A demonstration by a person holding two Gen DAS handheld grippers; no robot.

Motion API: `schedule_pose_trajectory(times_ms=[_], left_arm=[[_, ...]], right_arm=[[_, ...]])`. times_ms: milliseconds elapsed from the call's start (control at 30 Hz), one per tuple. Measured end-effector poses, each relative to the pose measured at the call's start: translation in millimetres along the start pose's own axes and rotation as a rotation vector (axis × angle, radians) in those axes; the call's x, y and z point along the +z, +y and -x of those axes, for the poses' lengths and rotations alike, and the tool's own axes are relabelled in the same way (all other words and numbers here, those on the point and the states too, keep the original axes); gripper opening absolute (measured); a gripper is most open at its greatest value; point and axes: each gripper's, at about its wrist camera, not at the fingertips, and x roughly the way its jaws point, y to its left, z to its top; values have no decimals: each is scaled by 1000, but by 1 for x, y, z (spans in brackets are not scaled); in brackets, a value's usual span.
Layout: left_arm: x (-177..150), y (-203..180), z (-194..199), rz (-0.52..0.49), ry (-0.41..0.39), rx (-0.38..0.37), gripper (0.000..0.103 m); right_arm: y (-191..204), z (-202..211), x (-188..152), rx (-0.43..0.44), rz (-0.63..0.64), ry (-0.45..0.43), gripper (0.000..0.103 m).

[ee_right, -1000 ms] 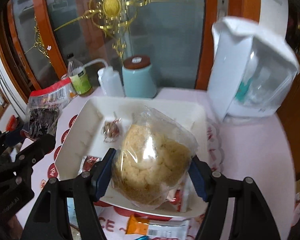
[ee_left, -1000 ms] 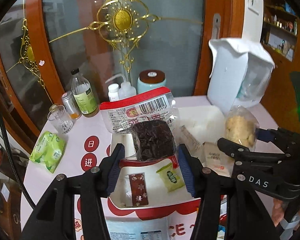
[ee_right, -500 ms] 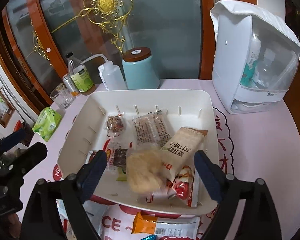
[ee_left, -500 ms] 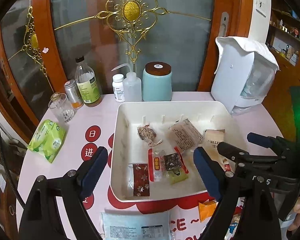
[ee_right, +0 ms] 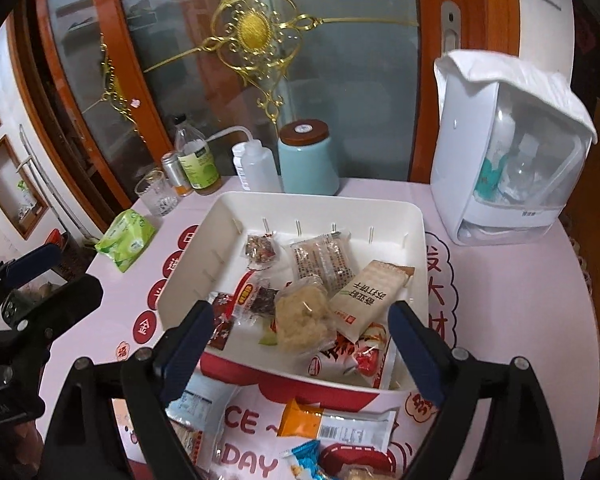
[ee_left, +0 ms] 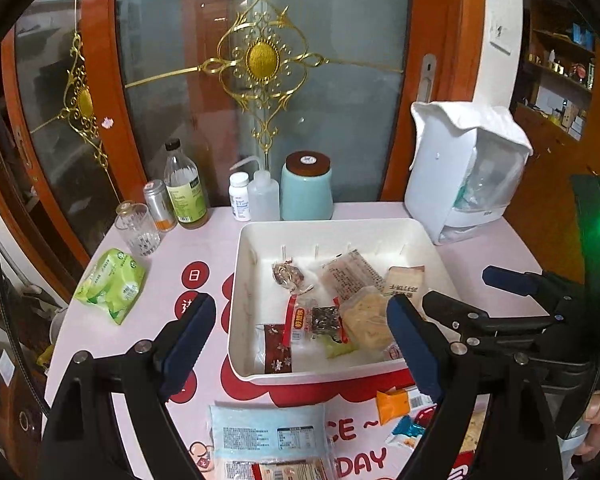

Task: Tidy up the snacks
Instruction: 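Move both tools back toward the remaining snacks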

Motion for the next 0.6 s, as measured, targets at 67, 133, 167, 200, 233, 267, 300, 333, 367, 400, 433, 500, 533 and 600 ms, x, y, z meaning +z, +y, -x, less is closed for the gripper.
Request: schedule_pose_trajectory(times_ms=[67, 133, 167, 200, 233, 267, 300, 333, 367, 400, 433, 500, 533, 600], left_arm=[[-2, -2, 13, -7, -14, 4, 87], [-4, -5, 25, -15, -23, 7, 87], [-4, -6, 29, -17, -25, 8, 87], [-5, -7, 34, -20, -29, 8, 88], [-7, -9, 41, -24, -34, 9, 88], [-8, -10, 45, -28, -37, 12, 88], [-10, -12, 50, -31, -39, 15, 89], [-12, -13, 55, -34, -44, 17, 90], [-13, -15, 58, -37, -46, 18, 91], [-14, -17, 62, -42, -48, 21, 92], [-17, -19, 67, -47, -51, 24, 92], [-20, -22, 72, -51, -53, 23, 92], [-22, -24, 76, -52, -54, 21, 92], [-26, -27, 82, -54, -54, 16, 92]], right_arm=[[2, 11, -2, 0, 11, -12, 89], [5, 20, -4, 0, 23, -21, 89], [6, 26, -6, 2, 28, -25, 89], [7, 31, -7, 3, 34, -30, 89], [7, 36, -9, 2, 40, -35, 89], [8, 41, -11, 2, 46, -42, 89], [8, 46, -12, 1, 50, -46, 89], [8, 51, -15, 1, 55, -51, 89], [9, 54, -17, -6, 55, -55, 89], [9, 58, -19, -5, 58, -57, 89], [8, 62, -21, -4, 60, -59, 89], [6, 68, -25, -4, 64, -61, 89], [6, 71, -27, -5, 66, -61, 89], [3, 76, -32, -11, 72, -65, 89]])
